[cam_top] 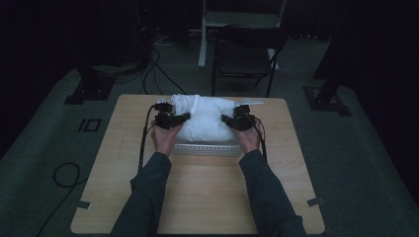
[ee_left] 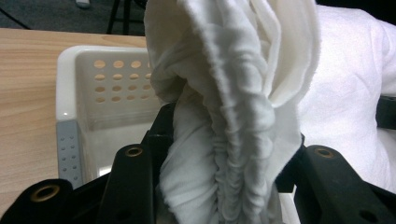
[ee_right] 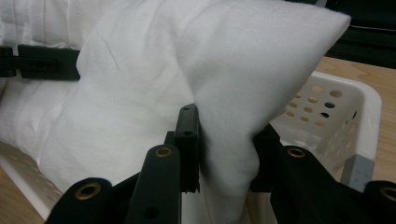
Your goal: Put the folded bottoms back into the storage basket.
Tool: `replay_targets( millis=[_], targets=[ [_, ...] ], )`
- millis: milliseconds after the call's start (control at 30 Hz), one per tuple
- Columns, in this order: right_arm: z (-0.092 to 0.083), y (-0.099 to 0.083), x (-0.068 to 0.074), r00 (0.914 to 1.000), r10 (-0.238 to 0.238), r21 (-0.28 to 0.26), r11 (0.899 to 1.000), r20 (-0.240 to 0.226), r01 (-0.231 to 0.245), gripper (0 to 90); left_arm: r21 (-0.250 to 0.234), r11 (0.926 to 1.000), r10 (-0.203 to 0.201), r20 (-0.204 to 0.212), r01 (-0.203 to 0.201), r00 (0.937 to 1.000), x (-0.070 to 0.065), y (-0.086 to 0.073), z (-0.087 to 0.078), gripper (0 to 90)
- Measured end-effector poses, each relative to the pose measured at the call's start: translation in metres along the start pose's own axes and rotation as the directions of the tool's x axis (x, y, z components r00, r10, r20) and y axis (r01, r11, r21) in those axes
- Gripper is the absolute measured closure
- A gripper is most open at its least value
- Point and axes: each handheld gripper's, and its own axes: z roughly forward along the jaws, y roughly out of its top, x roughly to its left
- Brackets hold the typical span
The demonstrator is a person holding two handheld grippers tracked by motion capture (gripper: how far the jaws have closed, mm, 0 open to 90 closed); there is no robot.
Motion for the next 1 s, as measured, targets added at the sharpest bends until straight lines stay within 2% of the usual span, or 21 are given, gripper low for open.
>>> replay_targets(
  millis=[133,200,400,1000],
  targets=[
    [0.002,-0.001,-0.001,1.0,0.004,0.007,1.0,0.001,-0.004,71.6,0.008,0.9999,0.007,-0.003,-0.007,1.0,0.001,0.0,0.003,54.9],
    [0.003,-0.001,-0.002,1.0,0.004,0.011,1.0,0.002,-0.004,71.6,0.021,0.9994,0.027,-0.015,-0.027,0.9995,-0.001,0.002,0.006,54.9],
    [0.006,-0.003,-0.007,0.9997,0.022,0.019,1.0,0.01,-0.022,71.6,0.033,0.9983,0.049,-0.032,-0.048,0.9983,-0.005,0.006,0.01,54.9],
    [0.014,-0.019,-0.014,0.9995,0.022,0.06,0.998,0.023,-0.024,71.6,0.085,0.9932,0.083,-0.047,-0.078,0.9955,-0.01,-0.005,0.022,54.8]
  ],
)
